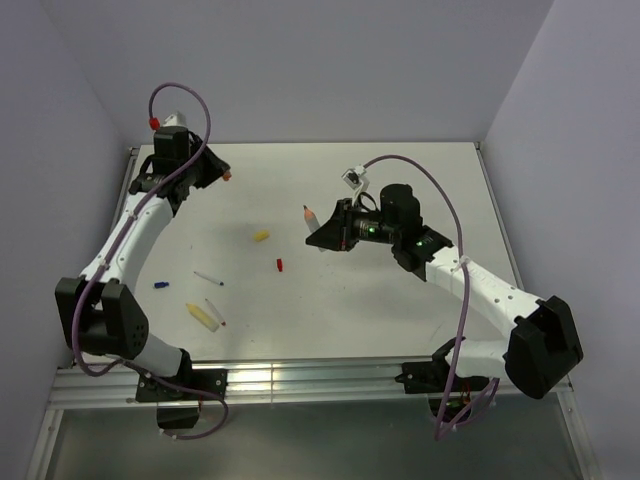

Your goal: Insert the pens into the pen caps

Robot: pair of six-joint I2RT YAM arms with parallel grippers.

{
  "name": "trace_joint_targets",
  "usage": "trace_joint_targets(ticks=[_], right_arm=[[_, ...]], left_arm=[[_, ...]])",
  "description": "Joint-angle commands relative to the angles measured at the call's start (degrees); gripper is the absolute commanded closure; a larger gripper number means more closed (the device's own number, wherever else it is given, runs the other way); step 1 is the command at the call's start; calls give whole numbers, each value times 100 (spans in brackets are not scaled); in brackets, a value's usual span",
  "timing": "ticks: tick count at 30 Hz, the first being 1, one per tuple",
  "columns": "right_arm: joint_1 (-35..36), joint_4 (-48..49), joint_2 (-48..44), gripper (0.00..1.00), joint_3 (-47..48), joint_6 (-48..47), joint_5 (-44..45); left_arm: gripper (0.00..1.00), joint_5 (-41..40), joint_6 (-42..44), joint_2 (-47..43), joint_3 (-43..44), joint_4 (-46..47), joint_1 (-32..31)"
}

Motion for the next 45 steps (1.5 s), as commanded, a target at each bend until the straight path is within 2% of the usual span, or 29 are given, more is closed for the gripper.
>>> trace_joint_targets(ticks=[1,9,16,25,45], right_arm=[[64,1212,47,100,-18,688,-693],[144,2560,345,100,174,1825,-940],[152,2298,355,100,561,1782,-694],[144,1928,407,100,956,1614,-466],[-32,1602,627,100,1335,1465,-211]], left_arm=[[100,928,-305,-457,-83,902,-253],[100,1518,-947,-1082,-241,2388,-789],[100,1475,-1149,-1135,145,2328,-1176],[100,1571,-1404,-1345,-319,2819,-1361],[100,1685,-1387,-1477,-487,2995,-1686]])
